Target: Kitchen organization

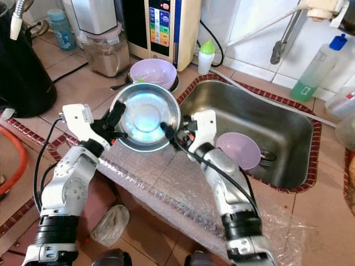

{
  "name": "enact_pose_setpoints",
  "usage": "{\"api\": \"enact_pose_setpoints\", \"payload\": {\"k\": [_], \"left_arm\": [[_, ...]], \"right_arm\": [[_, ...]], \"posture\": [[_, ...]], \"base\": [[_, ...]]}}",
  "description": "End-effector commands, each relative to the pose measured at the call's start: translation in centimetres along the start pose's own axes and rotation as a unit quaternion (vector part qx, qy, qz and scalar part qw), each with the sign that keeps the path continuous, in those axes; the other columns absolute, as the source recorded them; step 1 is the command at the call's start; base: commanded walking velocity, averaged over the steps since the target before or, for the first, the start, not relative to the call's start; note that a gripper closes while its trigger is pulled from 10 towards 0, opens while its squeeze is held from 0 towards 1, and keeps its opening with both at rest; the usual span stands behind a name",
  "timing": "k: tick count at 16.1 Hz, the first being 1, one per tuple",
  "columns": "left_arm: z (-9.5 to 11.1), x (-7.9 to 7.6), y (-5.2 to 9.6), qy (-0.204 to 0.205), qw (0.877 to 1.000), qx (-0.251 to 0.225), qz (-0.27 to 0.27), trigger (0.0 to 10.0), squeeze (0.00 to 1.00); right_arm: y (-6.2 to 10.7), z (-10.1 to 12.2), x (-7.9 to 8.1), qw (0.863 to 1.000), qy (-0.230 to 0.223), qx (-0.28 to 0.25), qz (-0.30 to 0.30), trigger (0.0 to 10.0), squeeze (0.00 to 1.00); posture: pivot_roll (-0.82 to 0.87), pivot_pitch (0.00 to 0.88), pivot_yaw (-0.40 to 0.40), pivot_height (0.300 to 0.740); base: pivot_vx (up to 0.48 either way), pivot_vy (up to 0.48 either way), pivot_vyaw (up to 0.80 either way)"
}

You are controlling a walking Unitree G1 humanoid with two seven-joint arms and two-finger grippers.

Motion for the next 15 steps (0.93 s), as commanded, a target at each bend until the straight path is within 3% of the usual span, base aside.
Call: {"api": "enact_pose_setpoints", "payload": {"k": [1, 6, 10, 15], "left_arm": [[0.9, -0.8, -0.1, 0.000, 0.999, -0.024, -0.025, 0.0, 0.00], [1.2, -1.1, -0.3, 0.001, 0.999, -0.034, -0.031, 0.0, 0.00], [1.1, -1.0, -0.5, 0.000, 0.999, -0.035, -0.028, 0.0, 0.00], [1.0, -1.1, -0.6, 0.001, 0.999, -0.034, -0.026, 0.0, 0.00]], "right_arm": [[0.2, 0.2, -1.8, 0.999, -0.024, -0.001, -0.044, 0.0, 0.00], [0.5, 0.0, -2.2, 0.993, -0.110, 0.002, -0.046, 0.0, 0.00], [1.1, -0.2, -1.5, 0.991, -0.131, 0.011, -0.002, 0.0, 0.00], [1.4, -0.6, -1.2, 0.990, -0.136, 0.025, 0.008, 0.0, 0.00]], "posture": [[-0.05, 0.000, -0.013, 0.740], [-0.06, 0.000, -0.011, 0.740], [-0.07, 0.000, -0.012, 0.740], [-0.07, 0.000, -0.016, 0.740]], "base": [[0.000, 0.000, 0.00], [0.000, 0.000, 0.00], [0.000, 0.000, 0.00], [0.000, 0.000, 0.00]]}}
Point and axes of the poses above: a point about 5 cm out from each wrist's last joint towards the gripper, its own y axis pointing back from the gripper into the wrist, its own z axis along the axis of the wrist's last joint, x = y × z, the point moved 3 cm from there along -y, pointing out of the wrist towards the gripper, and after that the axes turned 5 degrees about -y, right-handed, at the moved point
